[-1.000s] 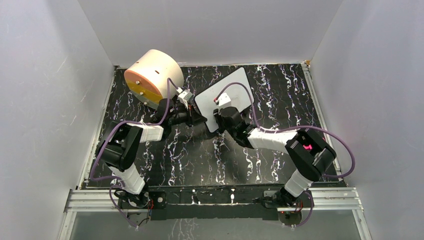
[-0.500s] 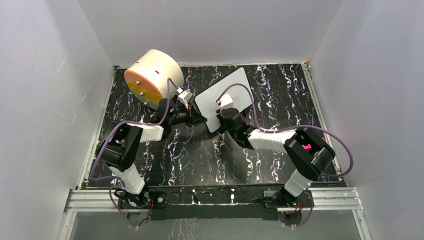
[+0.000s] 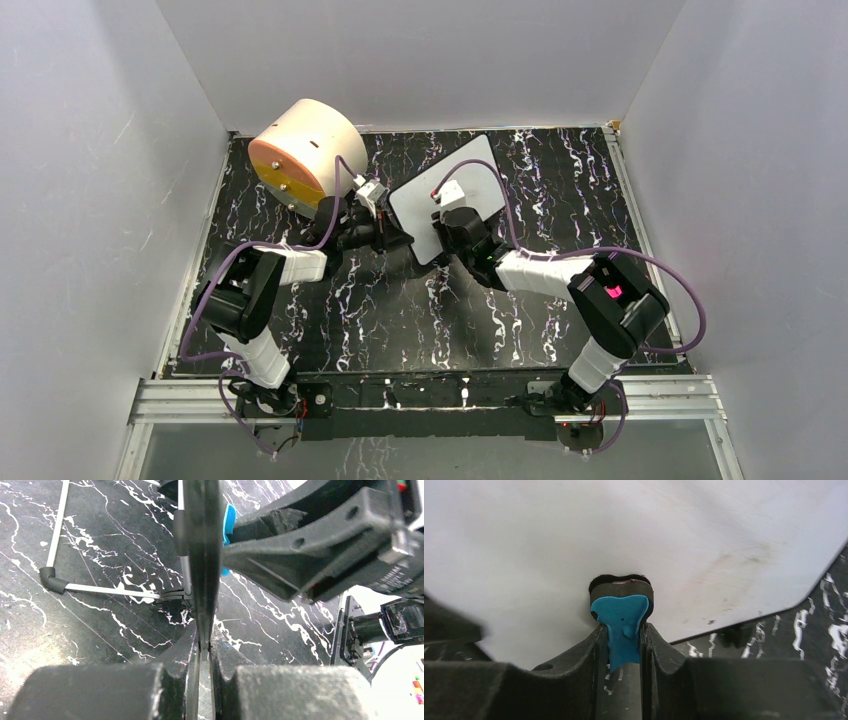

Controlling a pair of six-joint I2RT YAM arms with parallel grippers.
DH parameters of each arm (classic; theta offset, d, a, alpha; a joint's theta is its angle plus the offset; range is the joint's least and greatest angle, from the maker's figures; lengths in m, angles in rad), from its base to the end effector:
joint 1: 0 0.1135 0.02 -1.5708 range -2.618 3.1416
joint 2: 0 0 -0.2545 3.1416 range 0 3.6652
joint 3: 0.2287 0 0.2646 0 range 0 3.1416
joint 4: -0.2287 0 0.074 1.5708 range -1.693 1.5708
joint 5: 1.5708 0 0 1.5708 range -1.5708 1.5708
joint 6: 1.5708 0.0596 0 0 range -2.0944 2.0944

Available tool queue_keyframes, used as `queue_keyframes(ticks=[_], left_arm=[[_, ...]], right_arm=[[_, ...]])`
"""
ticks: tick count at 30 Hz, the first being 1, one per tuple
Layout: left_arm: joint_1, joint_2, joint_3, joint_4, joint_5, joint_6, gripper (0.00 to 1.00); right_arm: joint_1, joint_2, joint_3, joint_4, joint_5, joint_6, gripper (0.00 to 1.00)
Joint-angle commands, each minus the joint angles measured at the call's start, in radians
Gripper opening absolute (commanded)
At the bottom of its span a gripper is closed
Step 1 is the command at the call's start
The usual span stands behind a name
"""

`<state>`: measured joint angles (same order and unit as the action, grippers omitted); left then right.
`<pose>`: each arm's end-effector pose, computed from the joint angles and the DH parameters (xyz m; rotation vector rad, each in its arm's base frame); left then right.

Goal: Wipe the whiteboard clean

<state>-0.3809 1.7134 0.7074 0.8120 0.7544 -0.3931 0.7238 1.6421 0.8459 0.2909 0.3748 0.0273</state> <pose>0.3190 -0.1717 0.1572 0.5704 1.7871 -1.2081 0.2951 0.2317 0.1625 -0.4785 1.9821 0.0807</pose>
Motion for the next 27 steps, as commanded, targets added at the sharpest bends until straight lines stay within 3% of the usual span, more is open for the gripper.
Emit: queue_keyframes(ticks=[1,9,17,27], left_arm=[[-0.015,-0.015,0.022,-0.025,0.076,-0.006,0.00],[-0.015,-0.006,0.021,-0.009,0.094,-0.013,0.00],[-0.016,0.003,0.026,-0.013,0.108,-0.014,0.00],[-0.022,0.011,0.046,-0.066,0.111,0.023,0.00]], right_arm=[[0.047,-0.011,0.090,0.009,-0.230,0.040,0.07],[0.022,0.009,0.228,-0.087,-0.261,-0.012,0.07],[-0.133,0.140,0.447,-0.256,-0.332,-0.042,0.07],[-0.220,0.138,0.520,-0.337,-0.401,-0.031,0.08]])
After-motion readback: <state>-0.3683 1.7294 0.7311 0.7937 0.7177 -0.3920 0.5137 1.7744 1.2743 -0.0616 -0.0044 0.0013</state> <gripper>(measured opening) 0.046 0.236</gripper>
